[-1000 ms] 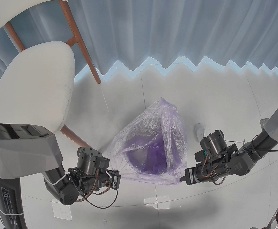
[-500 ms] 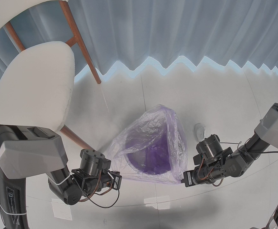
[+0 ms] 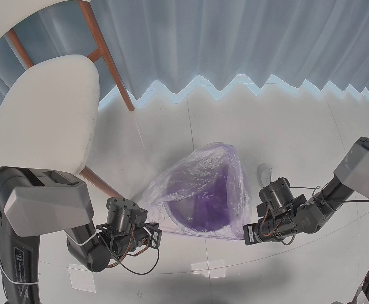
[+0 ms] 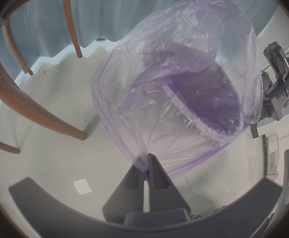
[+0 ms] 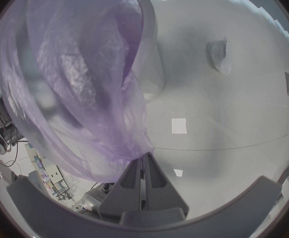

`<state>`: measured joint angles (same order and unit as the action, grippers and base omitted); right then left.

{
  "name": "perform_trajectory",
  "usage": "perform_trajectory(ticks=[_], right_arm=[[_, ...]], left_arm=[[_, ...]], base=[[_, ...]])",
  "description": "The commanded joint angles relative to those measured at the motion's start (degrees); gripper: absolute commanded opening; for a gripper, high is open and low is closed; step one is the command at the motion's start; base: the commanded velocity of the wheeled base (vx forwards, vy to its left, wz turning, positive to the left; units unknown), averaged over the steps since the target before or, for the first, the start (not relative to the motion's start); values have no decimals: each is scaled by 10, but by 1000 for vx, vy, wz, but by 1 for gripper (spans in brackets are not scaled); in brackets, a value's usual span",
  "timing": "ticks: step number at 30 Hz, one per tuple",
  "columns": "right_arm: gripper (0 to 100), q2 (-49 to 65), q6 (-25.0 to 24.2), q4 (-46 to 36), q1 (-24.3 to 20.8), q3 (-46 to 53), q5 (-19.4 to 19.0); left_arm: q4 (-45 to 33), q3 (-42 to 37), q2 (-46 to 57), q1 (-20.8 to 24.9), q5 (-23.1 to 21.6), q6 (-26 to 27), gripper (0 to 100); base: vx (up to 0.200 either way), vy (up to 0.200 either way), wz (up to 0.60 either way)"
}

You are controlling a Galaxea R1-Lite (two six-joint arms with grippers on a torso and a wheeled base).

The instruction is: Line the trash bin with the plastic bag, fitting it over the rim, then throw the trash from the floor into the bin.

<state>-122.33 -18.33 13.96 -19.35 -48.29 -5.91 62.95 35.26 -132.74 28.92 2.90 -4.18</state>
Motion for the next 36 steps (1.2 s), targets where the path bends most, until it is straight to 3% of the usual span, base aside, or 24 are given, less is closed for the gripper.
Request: perform_trajectory(ticks=[1, 2, 12, 22, 29, 35, 36], right_arm=[[0, -5, 3, -2, -2, 3, 8], [100, -4, 2, -2, -3, 2, 8], [100, 63, -1, -9, -9, 35, 9], [100, 158, 1, -9, -32, 71, 8], [100, 195, -2, 5, -69, 63, 14], [100, 188, -4, 50, -94, 57, 46], [100, 164, -4, 105, -107, 55, 70]], left_arm=[[6, -4, -7, 0, 1, 8, 0], [11, -5, -9, 0, 2, 8, 100], [154, -72, 35, 6, -4, 27, 100], [151, -125, 170, 42, -4, 27, 100], [156, -55, 184, 40, -11, 25, 100], [157, -32, 192, 38, -38, 19, 100], [151, -21, 209, 38, -49, 17, 100]], base=[[0, 0, 0], [0, 0, 0], [0, 0, 0], [0, 0, 0], [0, 0, 0], [0, 0, 0], [0, 0, 0]])
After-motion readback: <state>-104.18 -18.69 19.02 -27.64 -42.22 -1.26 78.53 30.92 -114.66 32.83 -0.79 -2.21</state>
